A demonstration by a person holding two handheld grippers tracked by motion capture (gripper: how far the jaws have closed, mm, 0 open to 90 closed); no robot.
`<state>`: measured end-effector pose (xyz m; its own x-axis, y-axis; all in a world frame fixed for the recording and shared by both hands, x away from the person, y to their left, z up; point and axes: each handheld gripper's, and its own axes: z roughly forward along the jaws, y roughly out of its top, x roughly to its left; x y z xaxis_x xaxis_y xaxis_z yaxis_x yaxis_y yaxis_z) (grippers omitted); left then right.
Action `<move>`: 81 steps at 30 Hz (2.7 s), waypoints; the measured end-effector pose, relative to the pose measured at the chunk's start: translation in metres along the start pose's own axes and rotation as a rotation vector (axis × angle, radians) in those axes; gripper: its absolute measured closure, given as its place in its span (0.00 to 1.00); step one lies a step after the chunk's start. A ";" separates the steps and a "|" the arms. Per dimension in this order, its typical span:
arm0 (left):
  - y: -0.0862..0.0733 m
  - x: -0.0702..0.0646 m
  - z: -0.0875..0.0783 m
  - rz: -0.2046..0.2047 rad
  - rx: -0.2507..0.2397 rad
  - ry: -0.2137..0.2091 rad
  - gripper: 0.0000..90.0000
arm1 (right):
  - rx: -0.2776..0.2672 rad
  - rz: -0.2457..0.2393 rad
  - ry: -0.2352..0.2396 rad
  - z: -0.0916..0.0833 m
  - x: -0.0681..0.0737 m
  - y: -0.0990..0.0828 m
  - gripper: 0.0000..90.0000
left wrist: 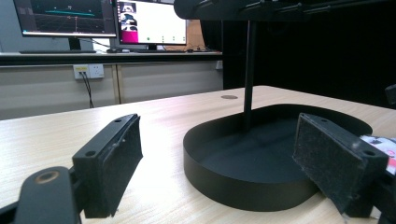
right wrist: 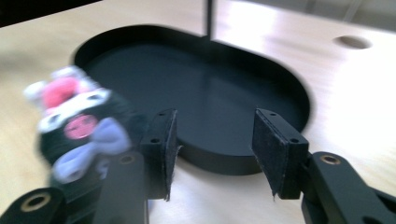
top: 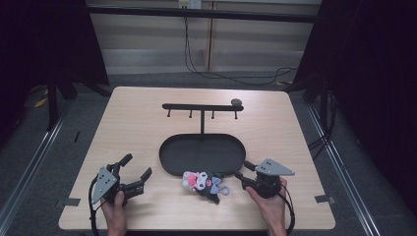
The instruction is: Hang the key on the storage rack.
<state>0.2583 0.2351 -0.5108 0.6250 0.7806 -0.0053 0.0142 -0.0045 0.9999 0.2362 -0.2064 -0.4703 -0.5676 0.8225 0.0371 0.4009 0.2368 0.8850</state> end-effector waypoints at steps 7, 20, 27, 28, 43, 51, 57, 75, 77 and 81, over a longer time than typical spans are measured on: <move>0.000 0.000 0.000 0.000 0.000 0.000 0.17 | 0.152 -0.047 0.111 0.008 0.004 0.013 0.54; 0.000 0.000 0.000 0.001 -0.002 0.001 0.17 | 0.375 -0.151 0.283 0.030 0.018 0.039 0.72; 0.000 0.000 0.000 0.001 -0.002 0.000 0.17 | 0.529 -0.196 0.344 0.042 0.024 0.047 0.81; 0.000 0.000 0.000 0.001 -0.002 0.001 0.17 | 0.547 -0.199 0.348 0.044 0.023 0.047 0.82; 0.000 0.000 0.000 0.000 -0.002 0.001 0.17 | 0.764 -0.251 0.407 0.067 0.019 0.054 0.77; 0.000 0.000 0.000 -0.003 -0.001 0.001 0.17 | 0.816 -0.286 0.433 0.079 0.023 0.052 0.74; 0.000 0.000 0.000 0.002 -0.002 -0.001 0.17 | 0.836 -0.310 0.440 0.085 0.025 0.050 0.74; 0.000 0.000 0.000 0.002 -0.002 -0.001 0.17 | 0.897 -0.324 0.465 0.098 0.029 0.053 0.79; 0.000 0.000 0.000 0.002 -0.002 -0.001 0.17 | 0.896 -0.323 0.478 0.098 0.028 0.052 0.81; 0.000 0.000 0.000 0.002 -0.001 -0.001 0.17 | 0.901 -0.311 0.484 0.099 0.026 0.052 0.87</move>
<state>0.2585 0.2352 -0.5108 0.6258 0.7800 -0.0031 0.0116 -0.0054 0.9999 0.3135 -0.1212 -0.4692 -0.8822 0.4142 0.2240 0.4604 0.8586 0.2254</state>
